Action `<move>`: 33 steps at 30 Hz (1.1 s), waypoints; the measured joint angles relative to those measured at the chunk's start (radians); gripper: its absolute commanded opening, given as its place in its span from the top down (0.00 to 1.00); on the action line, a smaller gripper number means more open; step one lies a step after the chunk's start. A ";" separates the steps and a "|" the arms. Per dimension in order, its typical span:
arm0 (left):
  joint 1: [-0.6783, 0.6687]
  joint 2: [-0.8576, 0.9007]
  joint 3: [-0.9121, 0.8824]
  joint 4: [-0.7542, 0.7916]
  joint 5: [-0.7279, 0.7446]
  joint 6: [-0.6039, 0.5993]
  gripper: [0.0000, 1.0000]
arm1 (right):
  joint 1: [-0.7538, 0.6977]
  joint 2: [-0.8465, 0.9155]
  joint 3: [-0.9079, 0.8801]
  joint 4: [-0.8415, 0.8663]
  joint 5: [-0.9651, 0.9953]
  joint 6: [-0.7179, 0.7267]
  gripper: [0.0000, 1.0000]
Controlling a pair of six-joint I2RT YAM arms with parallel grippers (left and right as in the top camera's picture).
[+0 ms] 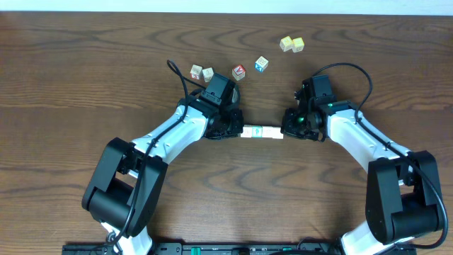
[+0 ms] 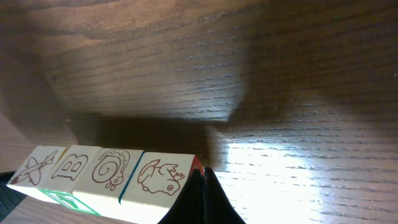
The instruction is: Lift 4 blocks
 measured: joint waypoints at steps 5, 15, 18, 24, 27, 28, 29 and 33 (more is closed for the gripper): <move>-0.006 0.000 0.000 -0.004 -0.009 0.000 0.93 | 0.000 0.000 0.000 0.001 0.002 0.004 0.99; -0.010 0.000 0.000 -0.011 -0.027 0.000 0.93 | 0.005 0.000 0.000 0.002 0.002 0.008 0.99; -0.011 0.000 0.000 -0.011 -0.033 0.000 0.93 | 0.005 0.000 0.000 0.002 0.002 0.008 0.99; -0.013 0.000 0.000 -0.014 -0.046 0.000 0.93 | 0.009 0.000 0.000 0.003 0.002 0.008 0.99; -0.013 0.000 0.000 -0.016 -0.048 0.000 0.93 | 0.010 0.000 0.000 0.003 0.003 0.008 0.99; -0.013 0.000 0.000 -0.016 -0.049 0.000 0.93 | 0.010 0.000 0.000 0.003 0.003 0.008 0.99; -0.013 0.000 0.000 -0.016 -0.050 0.000 0.93 | 0.010 0.000 0.000 0.003 0.002 0.008 0.99; -0.015 0.000 0.000 -0.016 -0.060 0.000 0.93 | 0.011 0.000 0.000 0.003 0.002 0.009 0.99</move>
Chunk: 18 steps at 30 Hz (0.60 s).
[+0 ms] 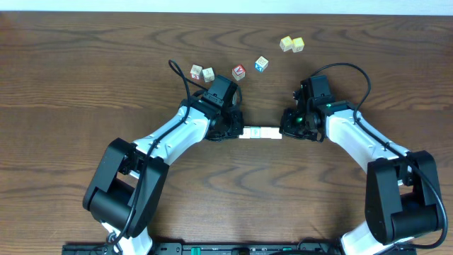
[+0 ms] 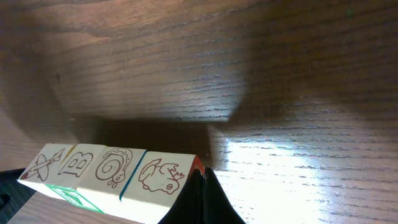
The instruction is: Lift 4 blocks
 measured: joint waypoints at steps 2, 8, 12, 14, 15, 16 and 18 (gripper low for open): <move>0.000 0.000 0.000 0.000 -0.004 0.000 0.93 | 0.001 0.000 0.000 0.000 0.000 0.000 0.99; 0.000 0.000 0.000 0.000 -0.005 0.000 0.93 | 0.001 0.000 0.000 -0.002 0.001 0.000 0.99; 0.000 0.016 0.000 0.001 -0.005 0.000 0.92 | 0.001 0.000 0.000 -0.002 0.000 0.002 0.99; -0.002 0.033 0.000 0.003 -0.004 0.000 0.93 | 0.002 0.000 0.000 -0.002 0.000 0.002 0.99; -0.003 0.043 0.000 0.003 -0.004 -0.001 0.93 | 0.003 0.000 0.000 -0.002 0.000 0.002 0.99; -0.005 0.051 0.000 0.003 -0.004 -0.002 0.93 | 0.004 0.000 0.000 -0.002 0.000 0.002 0.99; -0.006 0.061 0.000 0.003 -0.005 -0.005 0.93 | 0.005 0.000 0.000 -0.001 0.000 0.002 0.99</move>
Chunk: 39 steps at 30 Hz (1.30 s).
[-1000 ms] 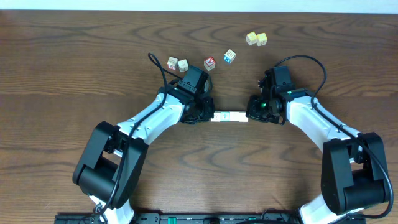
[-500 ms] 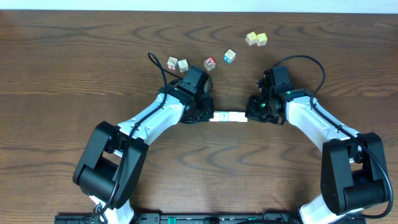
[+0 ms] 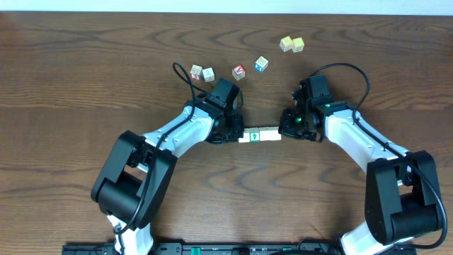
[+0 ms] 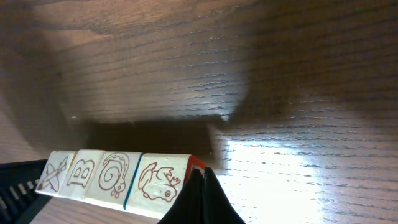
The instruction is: Lift 4 blocks
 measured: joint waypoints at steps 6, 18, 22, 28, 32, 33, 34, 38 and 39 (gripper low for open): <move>0.000 0.001 0.000 0.002 0.000 -0.010 0.93 | 0.000 0.000 0.000 0.000 0.001 0.000 0.99; -0.001 0.001 0.000 0.004 0.000 -0.014 0.93 | 0.000 0.000 0.000 0.000 0.007 0.000 0.99; -0.001 0.001 0.000 0.006 0.000 -0.014 0.93 | 0.000 0.000 0.000 -0.001 0.010 0.000 0.99; -0.001 0.001 0.000 0.017 0.000 -0.014 0.93 | 0.000 0.000 -0.003 -0.004 0.017 0.008 0.99; -0.001 0.001 0.000 0.021 0.000 -0.014 0.93 | 0.000 0.000 -0.034 0.033 0.021 0.038 0.99; -0.001 0.001 0.000 0.021 0.000 -0.014 0.93 | 0.000 0.000 -0.039 0.036 0.021 0.043 0.99; -0.001 0.001 0.000 0.023 0.000 -0.014 0.93 | 0.000 0.000 -0.047 0.045 0.021 0.050 0.99; -0.001 0.001 0.000 0.024 0.000 -0.014 0.93 | 0.000 0.000 -0.057 0.050 0.018 0.068 0.99; -0.001 0.001 0.000 0.024 0.000 -0.014 0.93 | 0.000 0.000 -0.057 0.051 0.018 0.071 0.99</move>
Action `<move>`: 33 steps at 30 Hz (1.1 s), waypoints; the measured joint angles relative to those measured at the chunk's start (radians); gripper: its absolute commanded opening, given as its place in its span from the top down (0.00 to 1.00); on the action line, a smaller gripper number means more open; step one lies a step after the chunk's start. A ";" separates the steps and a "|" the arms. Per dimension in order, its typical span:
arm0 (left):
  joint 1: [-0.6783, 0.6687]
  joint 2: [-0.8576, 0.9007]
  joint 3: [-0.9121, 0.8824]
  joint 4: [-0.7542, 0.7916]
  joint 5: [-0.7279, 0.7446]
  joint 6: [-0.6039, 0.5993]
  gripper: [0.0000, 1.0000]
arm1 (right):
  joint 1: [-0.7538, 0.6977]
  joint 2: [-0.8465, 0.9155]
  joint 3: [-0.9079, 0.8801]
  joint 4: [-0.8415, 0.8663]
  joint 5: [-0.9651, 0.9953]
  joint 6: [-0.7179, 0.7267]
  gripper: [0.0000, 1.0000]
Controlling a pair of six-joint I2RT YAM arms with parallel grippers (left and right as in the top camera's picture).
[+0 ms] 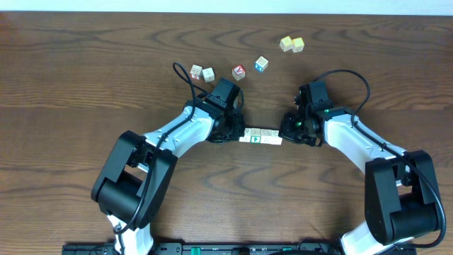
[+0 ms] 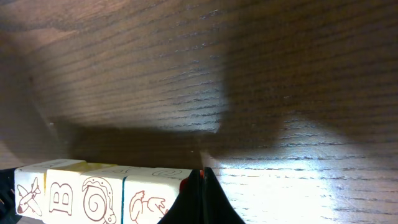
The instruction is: Lift 4 blocks
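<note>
A row of four pale picture blocks [image 1: 263, 134] lies end to end between my two grippers. In the right wrist view the row [image 2: 106, 196] shows a plane, a B, a snail and a frog, with a dark shadow on the table behind it. My right gripper [image 2: 202, 190] is shut, and its tips press against the frog block's red end. Overhead, that right gripper [image 1: 285, 132] sits at the row's right end and my left gripper [image 1: 237, 132] at its left end. The left fingers are hidden under the wrist.
Loose blocks lie further back: two pale ones [image 1: 202, 73], a red one [image 1: 239, 71], a blue one [image 1: 262, 64] and a yellow pair [image 1: 291, 44]. The brown wooden table [image 1: 71, 85] stretches out on all sides.
The row has shifted a little toward the near edge and looks more level. In the right wrist view it sits lower in the frame, its pictured faces turned more squarely to the camera.
At the oldest moment the four-block row was pinched end to end between both grippers, my right one shut. The left arm then drew in closer to the row. The row stayed clamped throughout, tilting slightly, and now sits nearly level.
</note>
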 measured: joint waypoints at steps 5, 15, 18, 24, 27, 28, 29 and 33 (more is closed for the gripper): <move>0.000 0.000 0.000 0.000 0.000 0.000 0.93 | 0.000 0.000 0.000 0.001 0.000 0.010 0.99; -0.002 0.000 0.000 -0.019 0.006 0.000 0.93 | 0.000 0.000 -0.003 0.029 0.003 0.013 0.99; -0.005 0.000 0.000 -0.024 0.007 0.000 0.93 | 0.000 0.000 -0.003 0.031 0.006 0.013 0.99; -0.006 0.000 0.000 -0.023 0.002 0.000 0.93 | 0.000 0.000 -0.003 0.031 0.008 0.013 0.99; -0.006 0.000 0.000 -0.023 -0.002 0.000 0.93 | 0.001 0.000 -0.003 0.031 0.009 0.013 0.99; -0.006 0.000 0.000 -0.023 -0.003 0.000 0.93 | 0.001 0.000 -0.003 0.031 0.009 0.013 0.99; -0.006 0.000 0.000 -0.023 -0.005 0.000 0.93 | 0.001 0.000 -0.003 0.031 0.008 0.013 0.99; -0.011 0.000 0.000 -0.023 -0.020 0.000 0.93 | 0.002 0.000 -0.003 0.025 0.008 0.013 0.99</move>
